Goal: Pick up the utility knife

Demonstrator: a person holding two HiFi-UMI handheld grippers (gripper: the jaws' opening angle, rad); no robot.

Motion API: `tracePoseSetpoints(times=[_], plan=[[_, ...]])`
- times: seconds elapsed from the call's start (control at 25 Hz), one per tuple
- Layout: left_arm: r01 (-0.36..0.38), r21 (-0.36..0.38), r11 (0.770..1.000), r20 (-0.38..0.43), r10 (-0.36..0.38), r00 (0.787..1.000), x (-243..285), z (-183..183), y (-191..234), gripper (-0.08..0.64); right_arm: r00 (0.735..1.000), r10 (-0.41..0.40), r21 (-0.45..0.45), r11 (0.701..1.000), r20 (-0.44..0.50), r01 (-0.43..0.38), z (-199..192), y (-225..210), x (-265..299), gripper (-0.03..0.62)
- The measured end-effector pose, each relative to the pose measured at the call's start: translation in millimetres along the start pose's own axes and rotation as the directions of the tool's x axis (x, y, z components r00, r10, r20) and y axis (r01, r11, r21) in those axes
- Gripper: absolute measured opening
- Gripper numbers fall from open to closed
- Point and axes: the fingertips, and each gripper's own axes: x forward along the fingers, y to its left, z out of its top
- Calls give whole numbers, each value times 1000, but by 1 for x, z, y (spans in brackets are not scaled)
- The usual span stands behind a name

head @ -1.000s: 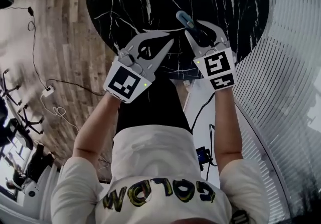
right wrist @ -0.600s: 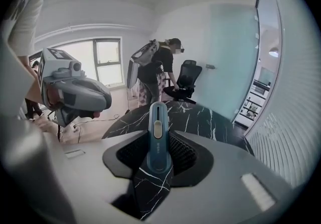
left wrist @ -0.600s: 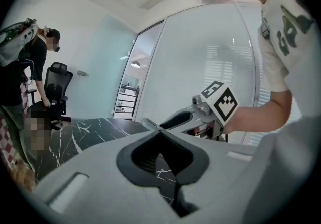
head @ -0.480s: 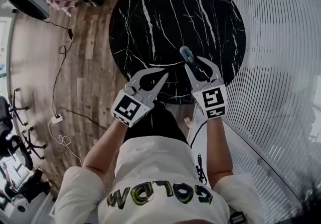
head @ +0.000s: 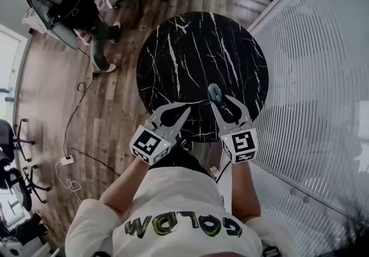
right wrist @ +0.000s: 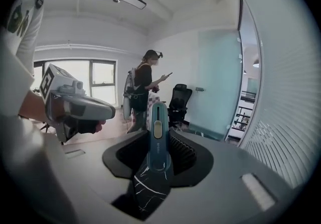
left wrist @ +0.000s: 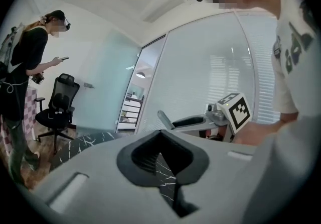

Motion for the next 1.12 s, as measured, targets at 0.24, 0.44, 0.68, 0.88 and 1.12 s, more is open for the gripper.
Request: tracePoseSetpoints(times=[0.24, 0.44, 0.68, 0.88, 1.12], plan=[[20, 22, 1000, 51, -21, 998, -12, 45, -18, 2, 991, -33, 39, 999, 133, 28, 51, -1, -32, 132], [29, 16, 999, 87, -30, 996, -26, 77, -33, 2, 973, -39, 55, 998, 227, 28, 89, 8, -62, 132], [48, -3, 999, 138, -47, 989, -37, 107, -46, 2, 938, -24, 59, 998, 347, 4, 127, 26, -89, 132], [67, 14, 998, 177, -69, 982, -42, 131, -62, 2, 904, -16, 63, 998, 428, -12, 149, 37, -110, 132], [97, 41, 994, 206, -103, 973, -39, 149, -77, 2, 881, -10, 72, 997, 473, -27, 162, 42, -125, 132]])
